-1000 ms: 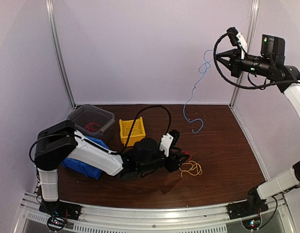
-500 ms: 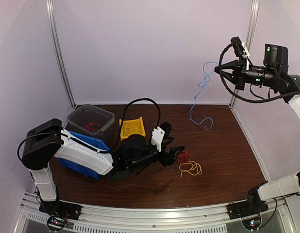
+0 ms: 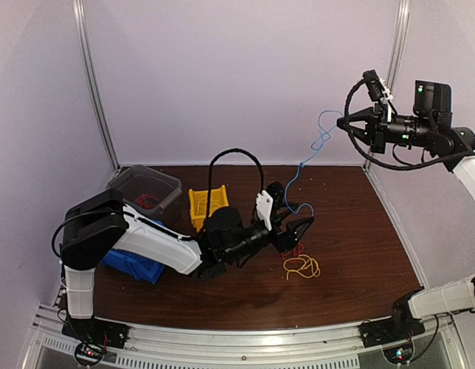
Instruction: Untangle the cables
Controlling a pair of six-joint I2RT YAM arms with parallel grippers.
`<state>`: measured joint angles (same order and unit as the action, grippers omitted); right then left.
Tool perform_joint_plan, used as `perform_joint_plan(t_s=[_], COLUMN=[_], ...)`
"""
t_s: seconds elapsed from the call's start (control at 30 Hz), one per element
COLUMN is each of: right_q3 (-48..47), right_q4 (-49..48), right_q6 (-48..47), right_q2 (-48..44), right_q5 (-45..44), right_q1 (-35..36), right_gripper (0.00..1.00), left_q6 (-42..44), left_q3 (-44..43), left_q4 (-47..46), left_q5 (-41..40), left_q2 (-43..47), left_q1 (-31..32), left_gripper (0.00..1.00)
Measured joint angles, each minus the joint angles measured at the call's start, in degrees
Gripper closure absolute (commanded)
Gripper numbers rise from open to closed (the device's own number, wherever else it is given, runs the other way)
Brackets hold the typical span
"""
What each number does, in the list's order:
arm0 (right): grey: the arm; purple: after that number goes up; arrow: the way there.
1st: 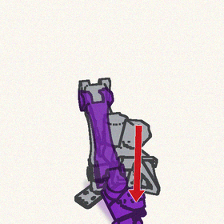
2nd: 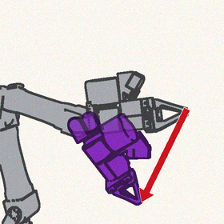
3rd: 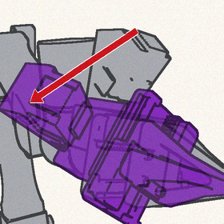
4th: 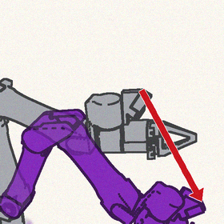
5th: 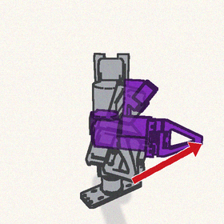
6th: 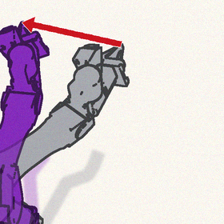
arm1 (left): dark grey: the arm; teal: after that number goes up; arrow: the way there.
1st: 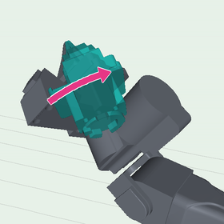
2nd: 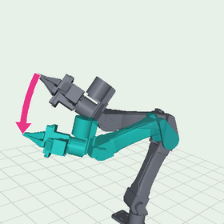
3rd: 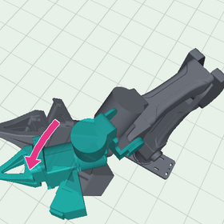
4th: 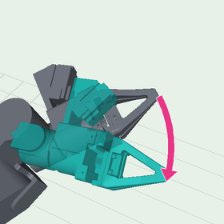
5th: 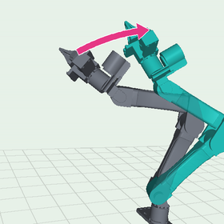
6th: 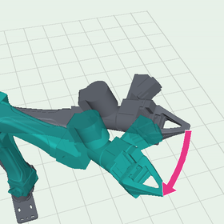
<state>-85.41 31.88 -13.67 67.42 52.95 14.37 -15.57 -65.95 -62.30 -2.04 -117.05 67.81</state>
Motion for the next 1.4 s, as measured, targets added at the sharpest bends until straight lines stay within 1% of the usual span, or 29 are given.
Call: perform_joint_plan(t_s=[0.07,0.13,0.33,0.53,0.67,0.83,1.0,1.13,1.27,1.37,1.4], right_q3=[0.68,1.25,2.62,3.06,3.04,3.98,5.55,5.55,6.95,9.35,10.36], right_q4=[-0.04,-0.11,-0.42,-0.13,0.63,-0.96,-1.68,-0.98,2.45,5.99,7.74], right_q6=[0.02,0.04,0.04,-0.63,-1.57,-1.11,-1.16,-3.63,-10.23,-16.46,-18.67], right_q2=[-0.22,-0.5,-1.31,-1.86,-1.64,-1.57,-1.53,-1.51,-1.49,-1.49,-1.49], right_q5=[0.0,0.0,0.13,-1.18,-6.99,-17.4,-22.18,-23.02,-22.69,-19.54,-16.85], right_q1=[0.0,0.0,0.0,0.0,-0.46,-2.29,-2.95,-2.95,-2.67,-2.21,-1.92], right_gripper=[1.0,1.0,1.0,1.0,1.0,1.0,1.0,1.0,1.0,0.99,0.97], left_q6=[-0.61,-1.53,-7.85,-12.37,-13.73,-14.51,-14.84,-14.69,-12.37,-9.46,-8.46], left_q3=[-0.33,-0.33,-0.33,1.27,9.14,18.69,23.96,28.0,30.1,31.63,32.09], left_q4=[-1.4,-2.34,-3.65,-3.43,-0.5,3.32,7.13,11.74,18.4,22.32,23.54], left_q5=[2.25,4.13,4.94,2.19,-2.95,-8.41,-13.25,-18.36,-24.9,-27.93,-28.28], left_q2=[-0.46,-0.96,-2.54,-2.21,2.1,11.3,19.87,26.91,37.7,47.28,50.58], left_q1=[-0.11,-0.28,-2.47,-5.68,-5.95,-5.95,-5.95,-5.95,-5.75,-5.68,-5.68], left_gripper=[0.43,0.53,1.0,1.0,1.0,1.0,1.0,1.0,1.0,1.0,1.0])
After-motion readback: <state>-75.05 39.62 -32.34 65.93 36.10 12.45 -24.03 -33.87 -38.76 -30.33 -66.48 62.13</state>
